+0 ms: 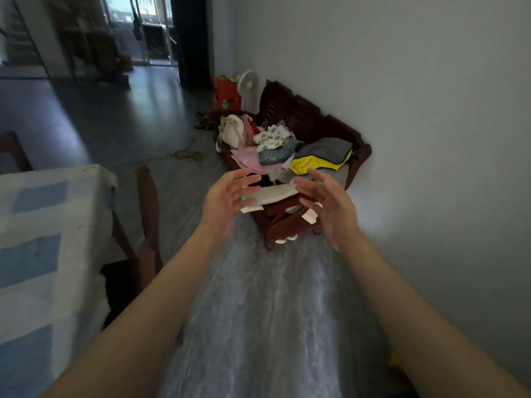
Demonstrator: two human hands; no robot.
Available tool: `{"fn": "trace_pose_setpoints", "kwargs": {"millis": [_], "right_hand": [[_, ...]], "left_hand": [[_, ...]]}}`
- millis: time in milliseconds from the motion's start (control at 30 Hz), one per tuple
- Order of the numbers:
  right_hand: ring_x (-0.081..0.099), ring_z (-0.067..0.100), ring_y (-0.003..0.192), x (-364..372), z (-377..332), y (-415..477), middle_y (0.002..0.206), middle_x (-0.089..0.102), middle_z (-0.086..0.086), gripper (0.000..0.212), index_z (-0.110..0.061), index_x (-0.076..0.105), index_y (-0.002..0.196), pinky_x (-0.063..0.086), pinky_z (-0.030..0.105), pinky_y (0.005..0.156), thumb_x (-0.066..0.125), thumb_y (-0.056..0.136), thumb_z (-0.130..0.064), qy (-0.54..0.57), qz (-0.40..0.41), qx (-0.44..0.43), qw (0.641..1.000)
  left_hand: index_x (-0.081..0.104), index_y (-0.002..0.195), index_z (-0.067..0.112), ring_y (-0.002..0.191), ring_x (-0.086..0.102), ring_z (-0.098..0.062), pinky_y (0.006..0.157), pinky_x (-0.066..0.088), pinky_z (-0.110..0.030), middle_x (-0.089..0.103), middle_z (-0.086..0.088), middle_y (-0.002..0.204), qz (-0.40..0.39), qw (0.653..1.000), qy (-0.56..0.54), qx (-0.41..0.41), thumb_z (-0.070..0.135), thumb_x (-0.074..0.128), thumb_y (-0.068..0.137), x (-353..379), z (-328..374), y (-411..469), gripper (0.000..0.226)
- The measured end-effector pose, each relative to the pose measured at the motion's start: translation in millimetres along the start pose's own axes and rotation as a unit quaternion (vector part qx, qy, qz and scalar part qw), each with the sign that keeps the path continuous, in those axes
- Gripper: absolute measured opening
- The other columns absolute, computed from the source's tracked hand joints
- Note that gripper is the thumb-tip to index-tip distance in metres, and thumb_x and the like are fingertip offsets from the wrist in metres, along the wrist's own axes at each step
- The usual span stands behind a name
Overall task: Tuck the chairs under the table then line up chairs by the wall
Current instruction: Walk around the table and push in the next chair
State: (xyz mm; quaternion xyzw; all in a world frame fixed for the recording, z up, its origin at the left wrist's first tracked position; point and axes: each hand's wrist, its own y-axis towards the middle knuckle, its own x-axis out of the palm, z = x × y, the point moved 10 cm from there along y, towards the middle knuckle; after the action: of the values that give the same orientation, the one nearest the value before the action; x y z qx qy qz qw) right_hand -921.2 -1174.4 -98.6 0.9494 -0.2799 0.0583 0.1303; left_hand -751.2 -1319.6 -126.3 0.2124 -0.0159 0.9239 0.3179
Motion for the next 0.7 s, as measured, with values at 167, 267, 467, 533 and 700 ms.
{"fn": "trace_pose_setpoints", "kwargs": {"millis": [167,267,467,533,700], "right_hand": [[0.063,0.031,0.127,21,31,127,0.133,0.069,0.016,0.051,-0.011,0.059,0.137,0.048,0.046,0.103,0.047,0.097,-0.040,0.028,-0.051,-0.001,0.998],[0.063,0.030,0.126,57,62,210,0.130,0.072,0.011,0.049,-0.014,0.060,0.136,0.049,0.045,0.103,0.047,0.097,-0.041,0.039,-0.123,0.007,0.992],[0.066,0.027,0.122,138,123,317,0.128,0.073,0.010,0.043,-0.020,0.064,0.128,0.049,0.042,0.103,0.048,0.095,-0.042,0.067,-0.273,0.056,0.958],[0.067,0.027,0.120,170,141,348,0.126,0.074,0.011,0.041,-0.018,0.065,0.127,0.050,0.040,0.099,0.048,0.095,-0.039,0.076,-0.317,0.068,0.943],[0.067,0.026,0.120,264,195,384,0.123,0.075,0.008,0.039,-0.021,0.068,0.123,0.050,0.041,0.099,0.051,0.094,-0.039,0.071,-0.426,0.100,0.896]], "left_hand": [[0.069,0.116,0.011,0.100,0.071,-0.026,0.083,0.056,-0.036,0.076,-0.012,0.116,0.051,0.999,0.007,0.018,0.029,0.040,0.104,-31,5,91,0.036],[0.069,0.117,0.012,0.097,0.072,-0.024,0.079,0.057,-0.032,0.078,-0.007,0.112,0.114,0.992,0.028,0.049,0.029,0.038,0.105,-73,7,143,0.037],[0.067,0.120,0.012,0.099,0.071,-0.024,0.083,0.052,-0.036,0.077,-0.008,0.115,0.263,0.959,0.040,0.096,0.034,0.043,0.100,-152,21,169,0.038],[0.067,0.121,0.010,0.098,0.070,-0.025,0.084,0.052,-0.037,0.077,-0.010,0.115,0.324,0.938,0.035,0.119,0.038,0.048,0.093,-178,29,162,0.044],[0.071,0.119,0.011,0.098,0.075,-0.026,0.076,0.060,-0.032,0.077,-0.012,0.118,0.466,0.870,0.045,0.156,0.037,0.052,0.096,-235,36,117,0.040]]}}
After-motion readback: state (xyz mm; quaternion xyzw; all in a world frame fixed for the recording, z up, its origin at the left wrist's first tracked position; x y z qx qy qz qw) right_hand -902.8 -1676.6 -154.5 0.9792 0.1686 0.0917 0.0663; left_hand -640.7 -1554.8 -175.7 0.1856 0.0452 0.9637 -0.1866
